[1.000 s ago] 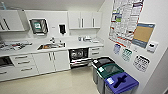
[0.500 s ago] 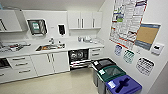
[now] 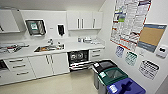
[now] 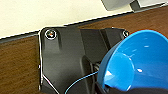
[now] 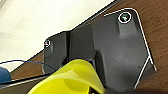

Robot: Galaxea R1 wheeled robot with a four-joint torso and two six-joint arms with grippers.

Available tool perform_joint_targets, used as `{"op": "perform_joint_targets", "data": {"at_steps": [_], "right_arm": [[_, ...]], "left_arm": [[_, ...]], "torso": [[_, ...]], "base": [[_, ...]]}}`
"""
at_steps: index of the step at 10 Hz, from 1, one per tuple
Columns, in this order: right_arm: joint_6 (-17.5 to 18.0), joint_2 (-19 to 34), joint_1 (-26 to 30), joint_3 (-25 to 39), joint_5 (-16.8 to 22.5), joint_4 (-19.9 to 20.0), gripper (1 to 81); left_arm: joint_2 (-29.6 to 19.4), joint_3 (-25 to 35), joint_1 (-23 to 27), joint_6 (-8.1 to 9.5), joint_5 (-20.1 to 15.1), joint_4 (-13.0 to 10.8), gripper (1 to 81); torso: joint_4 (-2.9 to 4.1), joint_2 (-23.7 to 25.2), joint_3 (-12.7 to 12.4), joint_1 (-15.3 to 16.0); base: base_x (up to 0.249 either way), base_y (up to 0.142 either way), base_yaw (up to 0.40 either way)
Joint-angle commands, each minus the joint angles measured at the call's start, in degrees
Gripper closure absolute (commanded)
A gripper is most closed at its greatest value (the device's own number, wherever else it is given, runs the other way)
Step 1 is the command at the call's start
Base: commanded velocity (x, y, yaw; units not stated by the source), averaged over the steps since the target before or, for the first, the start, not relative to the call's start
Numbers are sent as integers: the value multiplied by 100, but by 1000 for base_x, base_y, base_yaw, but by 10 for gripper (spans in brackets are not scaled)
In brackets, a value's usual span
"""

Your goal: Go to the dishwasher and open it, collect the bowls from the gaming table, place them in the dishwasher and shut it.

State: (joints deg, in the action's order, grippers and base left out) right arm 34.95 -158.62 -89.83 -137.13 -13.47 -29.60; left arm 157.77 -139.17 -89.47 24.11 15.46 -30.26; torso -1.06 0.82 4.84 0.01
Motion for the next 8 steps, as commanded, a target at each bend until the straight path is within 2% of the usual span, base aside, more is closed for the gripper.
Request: {"op": "perform_joint_targets", "data": {"at_steps": [1,6,8], "right_arm": [[-6,83,215,38,204,-64,811],[-6,83,224,38,204,-64,811],[-6,83,233,38,213,-64,811]], "left_arm": [[-123,30,170,6,-140,-24,811],[-122,30,170,6,-140,-24,811],[-123,30,170,14,-140,-24,811]], "torso": [[0,0,0,0],[0,0,0,0],[0,0,0,0]], "base": [[132,0,0],[118,0,0],[108,101,0]]}}
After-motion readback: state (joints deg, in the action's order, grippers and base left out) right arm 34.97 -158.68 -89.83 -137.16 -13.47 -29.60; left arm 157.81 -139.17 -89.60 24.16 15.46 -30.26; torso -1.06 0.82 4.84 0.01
